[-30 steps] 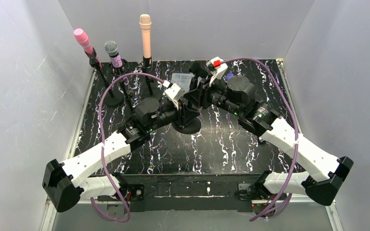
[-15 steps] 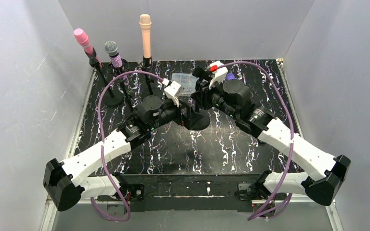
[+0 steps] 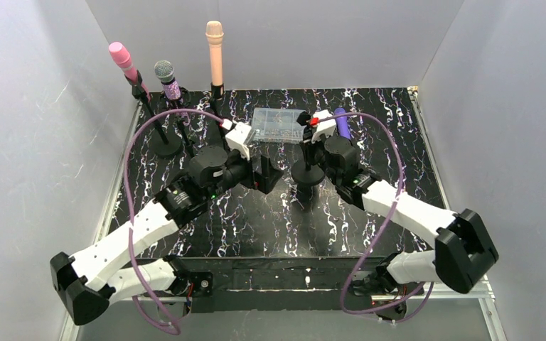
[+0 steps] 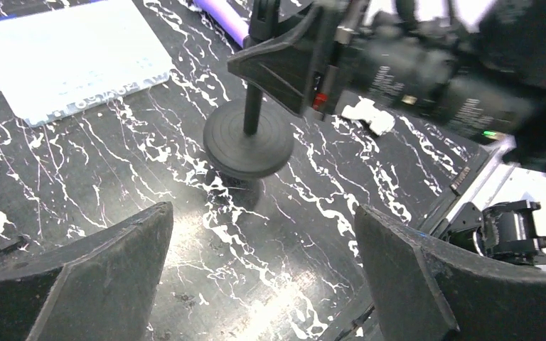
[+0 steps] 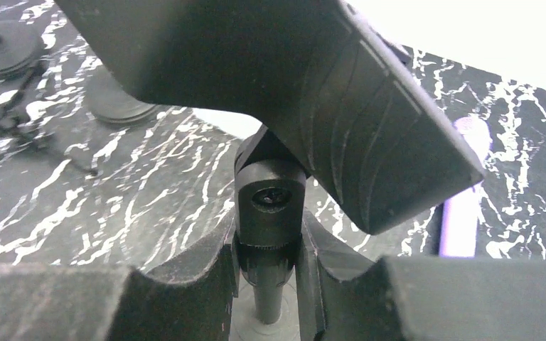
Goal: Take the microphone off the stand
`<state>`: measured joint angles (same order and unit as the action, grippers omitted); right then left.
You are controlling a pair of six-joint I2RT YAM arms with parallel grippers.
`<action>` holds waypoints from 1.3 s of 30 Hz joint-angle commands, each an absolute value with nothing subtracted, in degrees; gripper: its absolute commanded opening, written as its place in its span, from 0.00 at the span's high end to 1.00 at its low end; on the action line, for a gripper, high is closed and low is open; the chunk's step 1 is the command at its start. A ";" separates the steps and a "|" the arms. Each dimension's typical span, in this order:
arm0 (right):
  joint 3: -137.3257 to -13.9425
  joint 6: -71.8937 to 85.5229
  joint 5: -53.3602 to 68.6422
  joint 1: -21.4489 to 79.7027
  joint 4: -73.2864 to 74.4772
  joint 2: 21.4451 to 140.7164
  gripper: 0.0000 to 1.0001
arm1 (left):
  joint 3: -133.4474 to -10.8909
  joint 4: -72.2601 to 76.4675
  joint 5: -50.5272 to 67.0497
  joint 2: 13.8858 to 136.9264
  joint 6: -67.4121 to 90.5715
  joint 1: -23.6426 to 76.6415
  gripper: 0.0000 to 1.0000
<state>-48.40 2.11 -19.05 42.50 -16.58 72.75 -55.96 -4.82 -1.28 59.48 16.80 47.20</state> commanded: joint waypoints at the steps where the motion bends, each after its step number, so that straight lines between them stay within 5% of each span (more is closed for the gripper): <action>1: -48.22 0.12 -17.95 38.19 -36.47 75.32 0.99 | -55.77 -8.33 -3.27 54.82 17.73 47.07 0.02; 17: -46.14 0.35 -11.51 28.39 -59.96 97.17 0.98 | -61.67 -20.05 -5.57 49.12 15.05 47.11 0.02; 21: -45.30 0.18 -10.46 28.39 -58.63 96.87 0.78 | -61.88 -19.80 -5.00 50.02 15.06 47.09 0.02; 25: -44.01 0.13 -10.55 28.39 -57.58 96.10 0.48 | -62.11 -19.27 -4.73 50.75 15.18 47.09 0.02; 26: -43.56 0.15 -10.33 28.39 -55.92 95.19 0.33 | -62.23 -19.08 -5.20 51.17 15.04 47.02 0.02; 28: -43.70 0.17 -9.97 28.39 -54.09 94.51 0.23 | -62.43 -18.84 -5.68 51.40 14.94 47.10 0.02; 34: -44.98 2.64 -10.74 28.39 -45.56 91.83 0.03 | -62.89 -18.02 -7.43 51.96 14.94 47.03 0.02; 39: -44.56 5.53 -11.90 28.39 -40.16 88.72 0.02 | -63.89 -18.30 -11.93 52.84 15.34 47.09 0.02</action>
<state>-44.03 2.79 -10.39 28.56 -43.79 92.49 -61.12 -18.85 -7.33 52.49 15.59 47.20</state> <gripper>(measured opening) 0.981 0.983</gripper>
